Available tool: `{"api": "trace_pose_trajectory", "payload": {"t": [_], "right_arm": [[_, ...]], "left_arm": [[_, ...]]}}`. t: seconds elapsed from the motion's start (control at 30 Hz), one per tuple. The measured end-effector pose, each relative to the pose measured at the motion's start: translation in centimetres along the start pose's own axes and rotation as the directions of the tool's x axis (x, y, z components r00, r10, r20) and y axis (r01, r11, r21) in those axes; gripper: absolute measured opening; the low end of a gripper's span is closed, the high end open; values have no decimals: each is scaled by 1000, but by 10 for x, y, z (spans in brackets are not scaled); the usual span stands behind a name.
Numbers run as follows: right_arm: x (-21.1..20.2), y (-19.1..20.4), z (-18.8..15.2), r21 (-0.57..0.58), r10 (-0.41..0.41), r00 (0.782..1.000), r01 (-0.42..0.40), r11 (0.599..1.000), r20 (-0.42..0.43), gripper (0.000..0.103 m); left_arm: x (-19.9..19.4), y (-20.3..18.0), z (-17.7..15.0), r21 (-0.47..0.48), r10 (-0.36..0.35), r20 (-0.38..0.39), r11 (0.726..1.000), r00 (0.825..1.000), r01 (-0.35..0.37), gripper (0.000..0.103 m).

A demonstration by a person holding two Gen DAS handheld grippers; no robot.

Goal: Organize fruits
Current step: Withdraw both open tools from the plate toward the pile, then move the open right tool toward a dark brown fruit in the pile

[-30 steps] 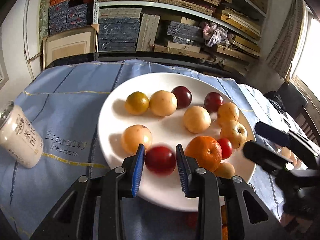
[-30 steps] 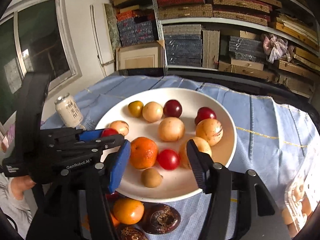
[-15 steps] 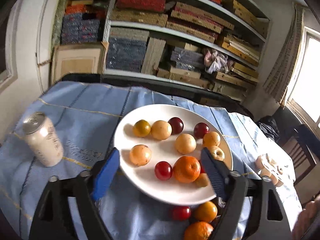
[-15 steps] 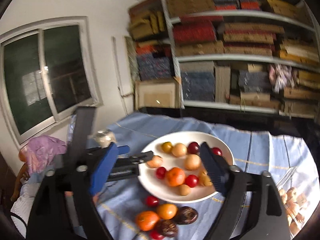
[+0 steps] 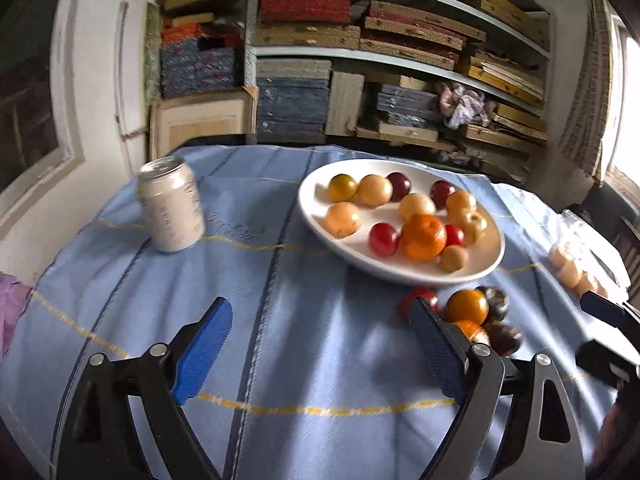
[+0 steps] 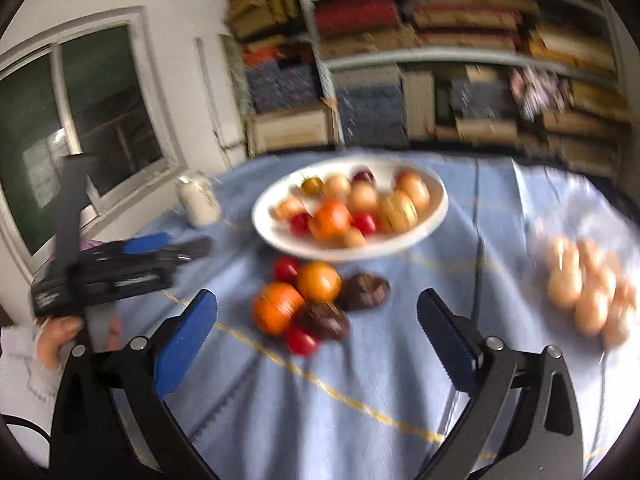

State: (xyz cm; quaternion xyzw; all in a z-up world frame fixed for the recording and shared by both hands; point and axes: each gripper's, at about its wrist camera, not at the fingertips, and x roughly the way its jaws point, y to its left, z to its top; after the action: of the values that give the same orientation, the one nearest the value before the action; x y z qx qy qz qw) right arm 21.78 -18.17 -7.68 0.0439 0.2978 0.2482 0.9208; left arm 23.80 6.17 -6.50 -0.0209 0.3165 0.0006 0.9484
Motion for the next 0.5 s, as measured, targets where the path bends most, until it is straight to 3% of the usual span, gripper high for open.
{"api": "trace_pose_trajectory", "payload": {"t": [0.23,0.5], "right_arm": [[9,-2,-4,8,-14,1000,14,1000,-22,98],[22,8,-8,-44,-37,998,35,998,-60,98]], "left_arm": [[8,-17,-11,102,24,-14,995,1000,-22,91],[8,-16,-14,98,21,-10,995,1000,-20,91]]}}
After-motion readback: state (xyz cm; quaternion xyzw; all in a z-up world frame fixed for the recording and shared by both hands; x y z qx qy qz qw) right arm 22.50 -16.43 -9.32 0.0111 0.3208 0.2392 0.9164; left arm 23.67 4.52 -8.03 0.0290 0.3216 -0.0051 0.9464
